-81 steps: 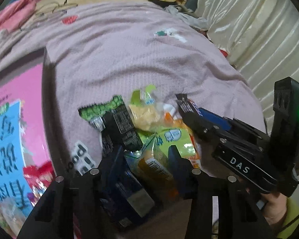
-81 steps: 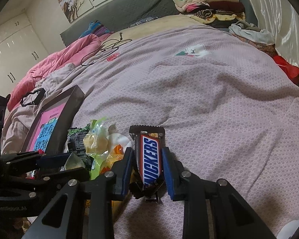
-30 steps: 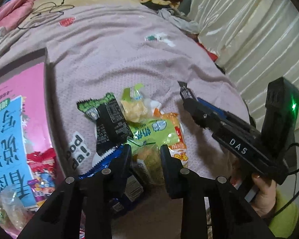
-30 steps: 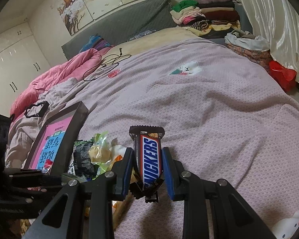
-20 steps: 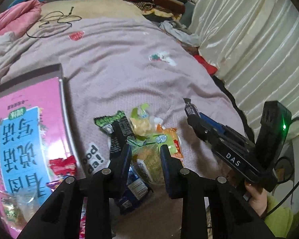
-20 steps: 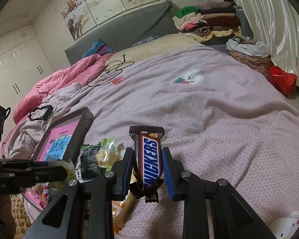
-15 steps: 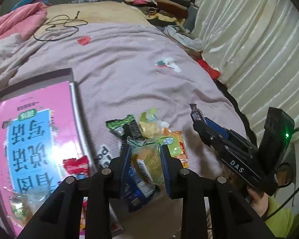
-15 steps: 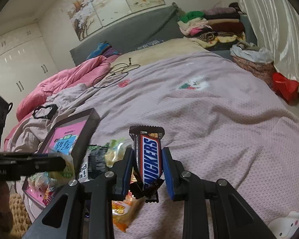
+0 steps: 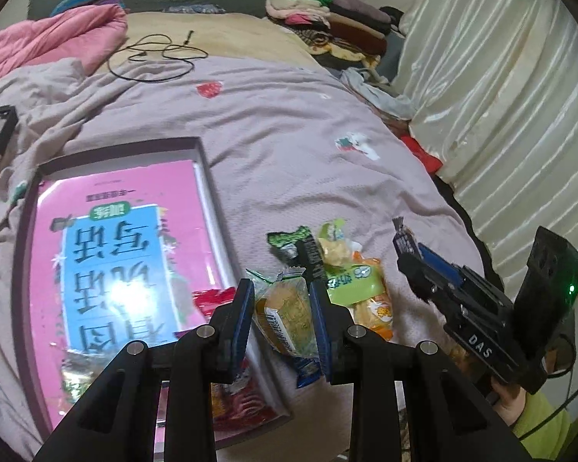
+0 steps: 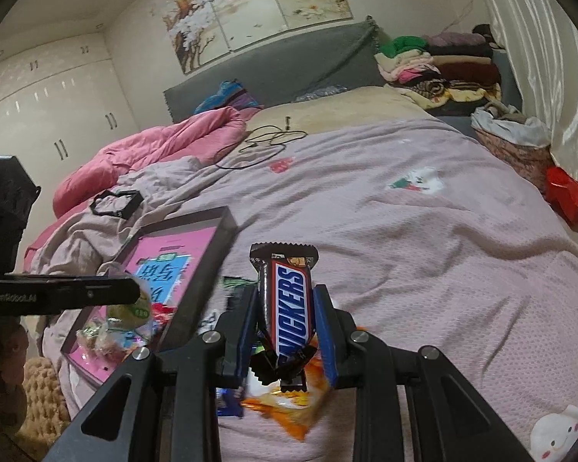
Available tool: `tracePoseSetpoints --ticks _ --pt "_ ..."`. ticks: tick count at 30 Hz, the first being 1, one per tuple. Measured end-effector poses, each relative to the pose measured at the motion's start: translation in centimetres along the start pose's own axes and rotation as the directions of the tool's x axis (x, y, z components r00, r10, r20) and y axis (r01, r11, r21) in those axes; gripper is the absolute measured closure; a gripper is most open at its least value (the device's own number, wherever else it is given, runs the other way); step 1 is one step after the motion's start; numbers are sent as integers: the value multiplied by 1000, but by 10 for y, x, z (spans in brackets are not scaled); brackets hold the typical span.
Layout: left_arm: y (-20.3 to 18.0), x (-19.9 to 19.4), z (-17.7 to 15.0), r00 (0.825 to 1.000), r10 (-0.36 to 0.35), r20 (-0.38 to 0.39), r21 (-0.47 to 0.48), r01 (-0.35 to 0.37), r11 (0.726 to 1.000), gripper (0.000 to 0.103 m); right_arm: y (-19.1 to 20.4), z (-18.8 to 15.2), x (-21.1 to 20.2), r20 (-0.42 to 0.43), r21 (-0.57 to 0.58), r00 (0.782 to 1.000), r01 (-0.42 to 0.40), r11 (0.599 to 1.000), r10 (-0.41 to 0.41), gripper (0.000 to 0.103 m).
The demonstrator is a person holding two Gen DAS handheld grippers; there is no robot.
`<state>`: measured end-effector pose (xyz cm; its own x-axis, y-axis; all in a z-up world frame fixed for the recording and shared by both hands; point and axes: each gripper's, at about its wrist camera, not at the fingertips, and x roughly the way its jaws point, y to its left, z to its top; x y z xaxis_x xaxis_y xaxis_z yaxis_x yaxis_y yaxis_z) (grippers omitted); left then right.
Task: Organize snacks
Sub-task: 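Carry the yellow-green packet with the left tool while the right tool carries the Snickers bar to the tray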
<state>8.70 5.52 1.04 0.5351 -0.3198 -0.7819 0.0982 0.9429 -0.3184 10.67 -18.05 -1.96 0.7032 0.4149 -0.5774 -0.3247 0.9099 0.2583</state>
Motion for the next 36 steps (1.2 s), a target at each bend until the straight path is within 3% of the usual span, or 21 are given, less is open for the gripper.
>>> tracePoseSetpoints --ticks 18,36 --pt "55 -46 -11 996 58 73 -94 -51 994 73 91 -15 8 -69 -133 988 -147 980 139 74" --pt "105 -73 -35 990 113 85 -178 -97 979 73 139 -23 24 -122 -208 977 -199 958 177 74"
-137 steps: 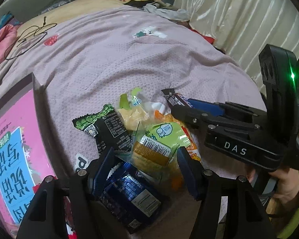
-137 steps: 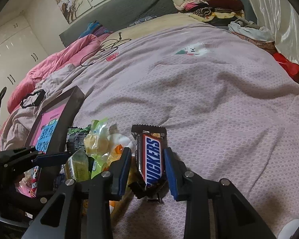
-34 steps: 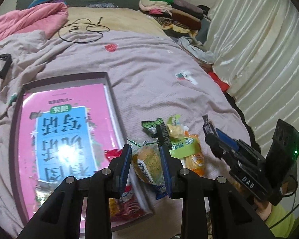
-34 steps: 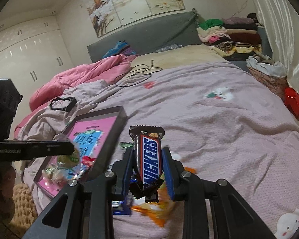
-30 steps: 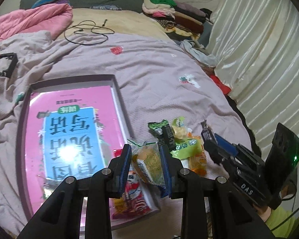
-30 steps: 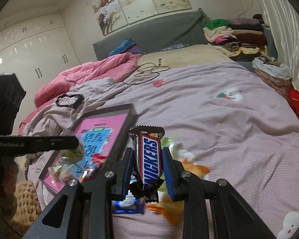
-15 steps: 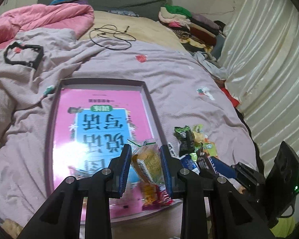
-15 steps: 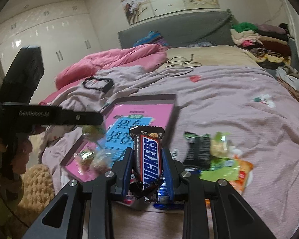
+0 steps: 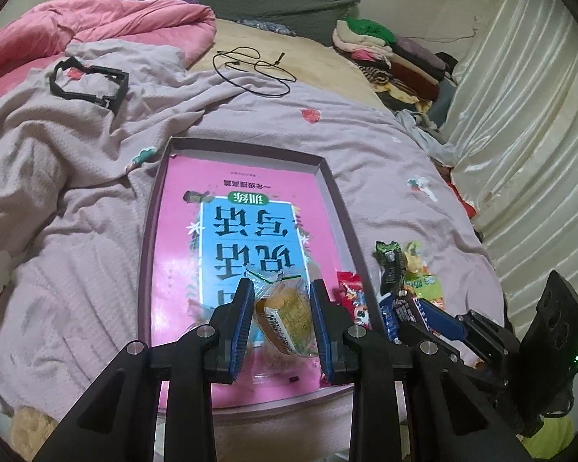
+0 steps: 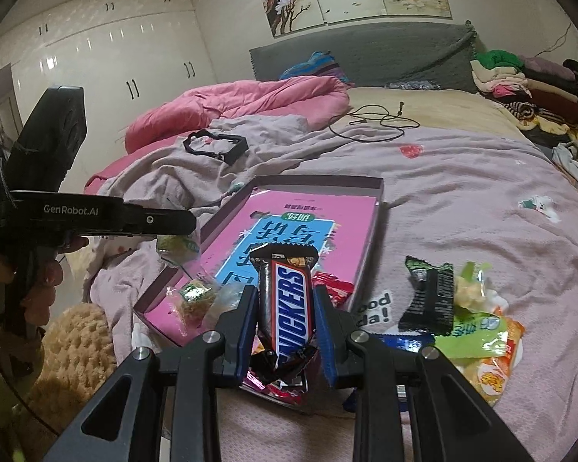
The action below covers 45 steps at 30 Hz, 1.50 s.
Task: Organize snacks
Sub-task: 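Carry the yellow-green packet with the left tool while the right tool carries the Snickers bar to the tray, then lower the packet onto the book with the left tool while the right tool lowers the Snickers bar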
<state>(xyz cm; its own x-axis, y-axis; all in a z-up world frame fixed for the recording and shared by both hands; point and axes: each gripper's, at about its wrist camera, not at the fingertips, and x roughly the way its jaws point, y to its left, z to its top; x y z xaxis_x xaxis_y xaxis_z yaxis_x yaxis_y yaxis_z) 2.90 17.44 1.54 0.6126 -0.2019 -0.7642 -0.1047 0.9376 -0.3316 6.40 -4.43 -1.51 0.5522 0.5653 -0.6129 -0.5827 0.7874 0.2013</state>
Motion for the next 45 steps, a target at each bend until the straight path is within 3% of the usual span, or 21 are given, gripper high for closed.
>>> tracePoseSetpoints --ticks 13,22,45 --pt "-3 7 -17 998 41 -39 34 -40 999 73 5 1 4 -5 -14 1000 6 1000 -6 74" --pt "-7 19 -28 997 33 -76 42 -29 999 73 10 2 12 -16 -20 1000 7 1000 -7 74" --pt "5 38 -35 990 52 -134 23 -49 999 73 33 -3 59 -94 -103 995 6 995 -15 74"
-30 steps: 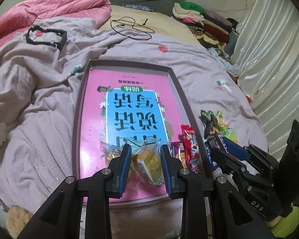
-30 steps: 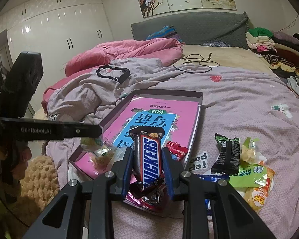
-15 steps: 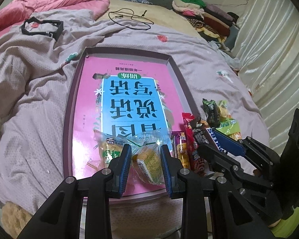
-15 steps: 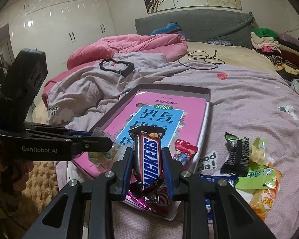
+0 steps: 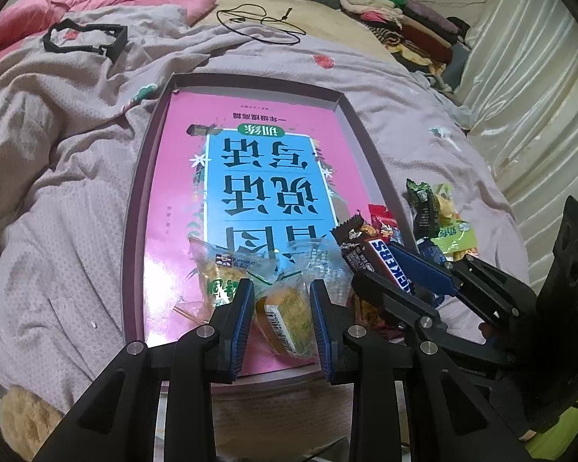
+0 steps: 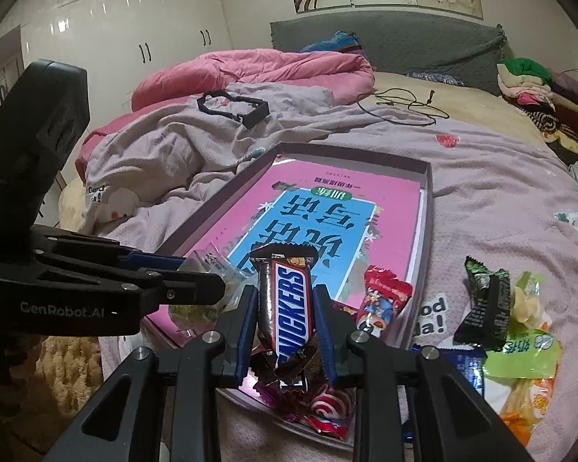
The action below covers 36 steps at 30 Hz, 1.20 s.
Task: Organize snacks
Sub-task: 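Lower the packet onto the book with the left tool while the right tool lowers the Snickers bar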
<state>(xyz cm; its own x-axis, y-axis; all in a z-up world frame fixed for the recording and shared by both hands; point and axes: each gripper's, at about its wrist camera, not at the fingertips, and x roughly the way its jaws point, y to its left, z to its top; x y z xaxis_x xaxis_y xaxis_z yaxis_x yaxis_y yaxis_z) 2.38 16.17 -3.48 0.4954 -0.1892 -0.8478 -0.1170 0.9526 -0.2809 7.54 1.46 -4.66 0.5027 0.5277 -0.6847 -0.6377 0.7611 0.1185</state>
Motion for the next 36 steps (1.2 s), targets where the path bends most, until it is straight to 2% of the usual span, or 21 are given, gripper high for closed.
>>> tracePoseSetpoints --ticks 9,16,29,36 --pt "-5 4 -2 1000 5 -7 14 -5 1000 72 -2 -3 8 -10 5 999 32 999 -32 74" --pt "-9 6 -3 1000 19 -11 27 -19 999 72 -3 -6 9 -14 12 1000 21 1000 -21 74" --pt "-13 8 -4 1000 22 -18 39 -21 999 72 -7 -11 -2 -6 19 1000 15 1000 -15 73" --pt "-18 9 -5 999 27 -22 50 -26 998 72 -10 -15 -11 7 18 1000 17 1000 -17 70"
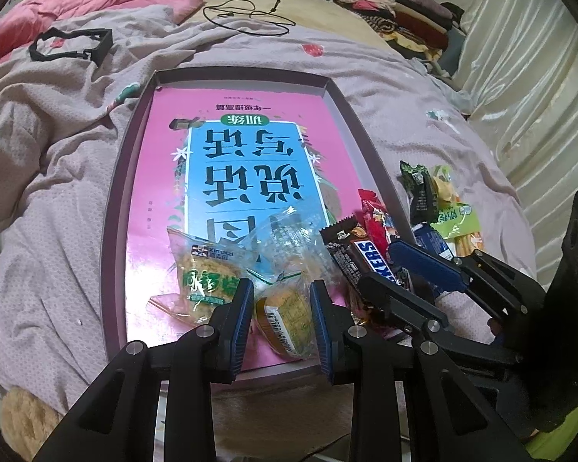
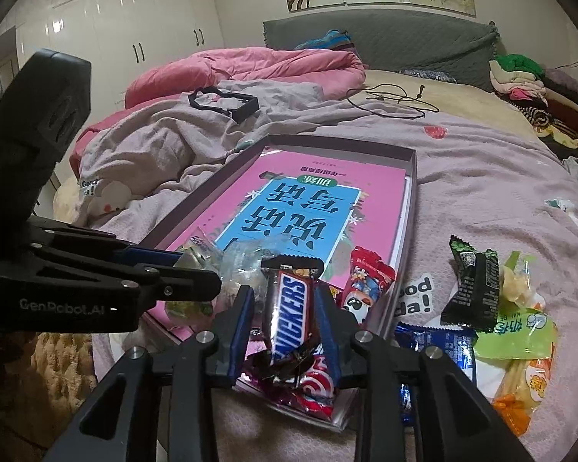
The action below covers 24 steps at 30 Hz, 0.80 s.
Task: Organize snacks
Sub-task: 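Lower the packet onto the book with the left tool while the right tool lowers the Snickers bar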
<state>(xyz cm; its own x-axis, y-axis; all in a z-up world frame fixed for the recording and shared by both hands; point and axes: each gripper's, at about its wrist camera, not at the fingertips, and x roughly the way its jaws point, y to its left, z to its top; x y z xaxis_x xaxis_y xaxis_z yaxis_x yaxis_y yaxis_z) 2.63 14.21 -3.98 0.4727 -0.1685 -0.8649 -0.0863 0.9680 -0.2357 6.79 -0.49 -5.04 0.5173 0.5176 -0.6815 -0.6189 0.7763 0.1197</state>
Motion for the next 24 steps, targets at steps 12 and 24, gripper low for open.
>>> tracePoseSetpoints --ticks 12,24 --pt "-3 0 1 1000 3 0 6 -3 1000 72 0 -7 -13 12 -11 1000 -16 1000 16 70" --pt "-12 -4 2 1000 -12 6 20 12 1000 63 -5 -6 -19 25 8 1000 -11 1000 10 68"
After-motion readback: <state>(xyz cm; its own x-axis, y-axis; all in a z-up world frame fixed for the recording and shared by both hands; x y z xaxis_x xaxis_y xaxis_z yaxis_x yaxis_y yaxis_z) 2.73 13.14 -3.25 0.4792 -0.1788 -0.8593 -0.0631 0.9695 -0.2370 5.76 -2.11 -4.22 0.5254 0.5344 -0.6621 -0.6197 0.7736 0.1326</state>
